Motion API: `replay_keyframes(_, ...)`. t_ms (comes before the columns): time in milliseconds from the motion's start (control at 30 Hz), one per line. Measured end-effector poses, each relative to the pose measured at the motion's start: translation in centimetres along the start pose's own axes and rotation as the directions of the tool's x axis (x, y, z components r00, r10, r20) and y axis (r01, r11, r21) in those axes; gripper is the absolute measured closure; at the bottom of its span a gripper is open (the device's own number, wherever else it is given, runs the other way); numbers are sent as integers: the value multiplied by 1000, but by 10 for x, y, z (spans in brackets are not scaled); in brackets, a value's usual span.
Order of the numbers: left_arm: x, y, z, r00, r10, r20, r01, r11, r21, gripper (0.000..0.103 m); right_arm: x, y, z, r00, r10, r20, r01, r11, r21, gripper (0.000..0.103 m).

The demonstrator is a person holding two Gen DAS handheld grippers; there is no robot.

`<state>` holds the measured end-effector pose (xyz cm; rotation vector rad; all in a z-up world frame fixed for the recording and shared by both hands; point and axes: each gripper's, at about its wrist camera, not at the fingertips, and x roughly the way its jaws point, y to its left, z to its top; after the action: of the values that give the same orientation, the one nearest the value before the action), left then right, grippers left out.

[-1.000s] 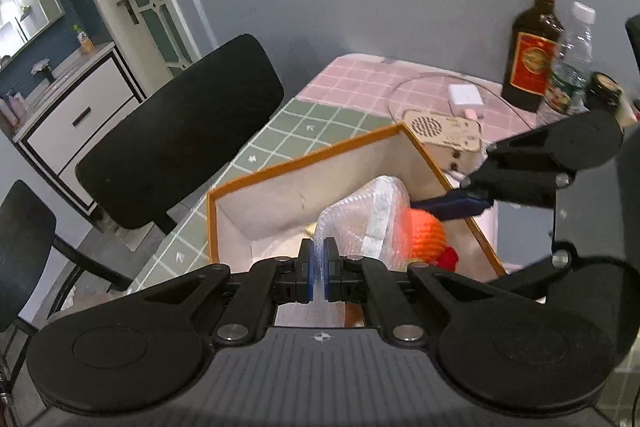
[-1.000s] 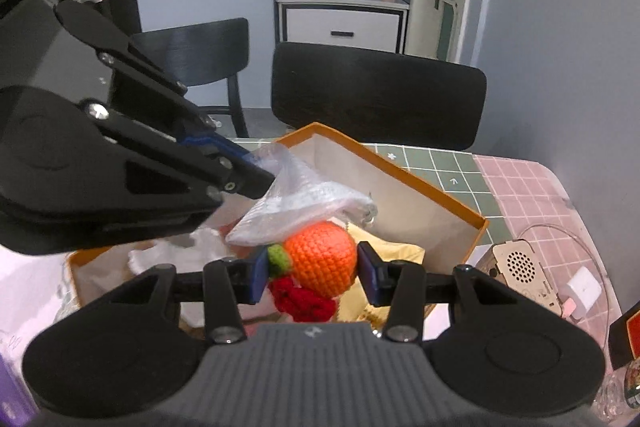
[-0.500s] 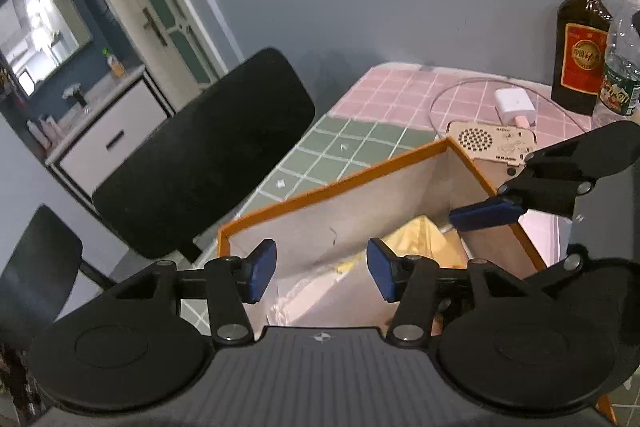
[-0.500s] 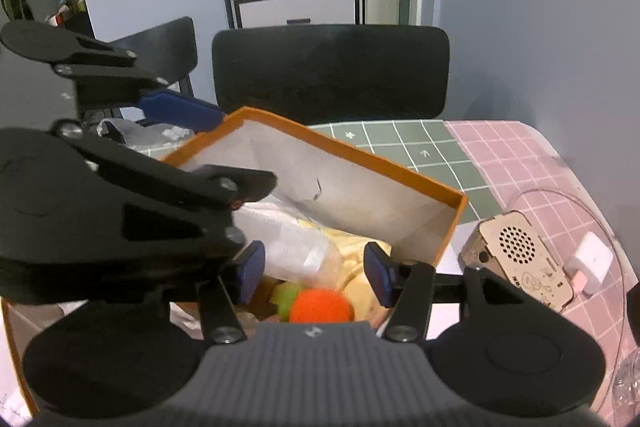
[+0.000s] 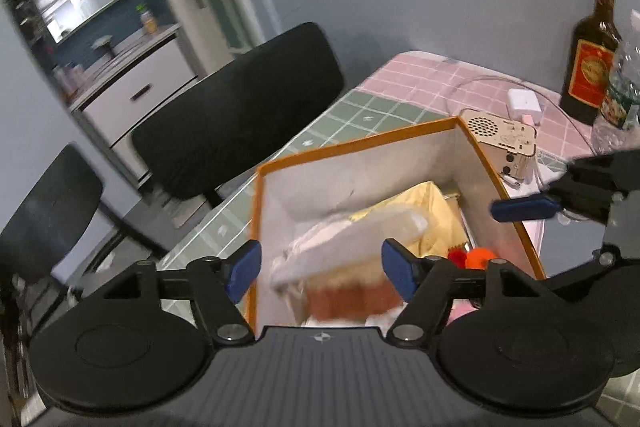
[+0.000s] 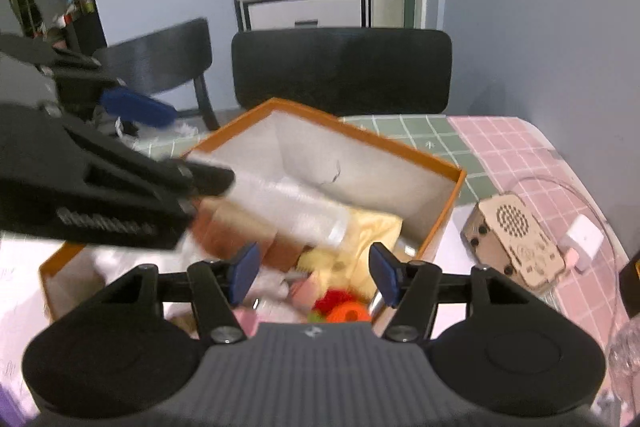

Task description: Organize soft objects

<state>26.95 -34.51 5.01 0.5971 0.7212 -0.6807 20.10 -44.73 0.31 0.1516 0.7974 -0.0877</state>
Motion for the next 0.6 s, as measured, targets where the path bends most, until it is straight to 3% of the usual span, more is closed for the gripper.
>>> replay_keyframes(67,-12,7,-9,1000,25,-12,-26,996,-85,10,-11,6,-5,1000,-5,-8,5,1000,2,34)
replay_keyframes(100,-18,10,-12,999,37,-15,-38,994,-107,10,-18,10,-7,1000,-17,-5,17,1000,6,27)
replay_keyframes(233,-46,14,-34,992,123,0,-122,978,-168,6,-47,25,-17,1000,-29,2,29,1000,-8,18)
replay_keyframes(300,-61,16,-46,991,131,15,-124,965,-229,4,-62,30,-24,999,-41,11,41,999,-6,8)
replay_keyframes(400,-82,21,-64,992,120,25,-106,942,-317,0,-85,36,-34,998,-44,44,44,999,1,3)
replay_keyframes(600,-108,18,-93,985,170,-9,-159,900,-406,0,-117,45,-57,996,-46,82,41,997,61,3)
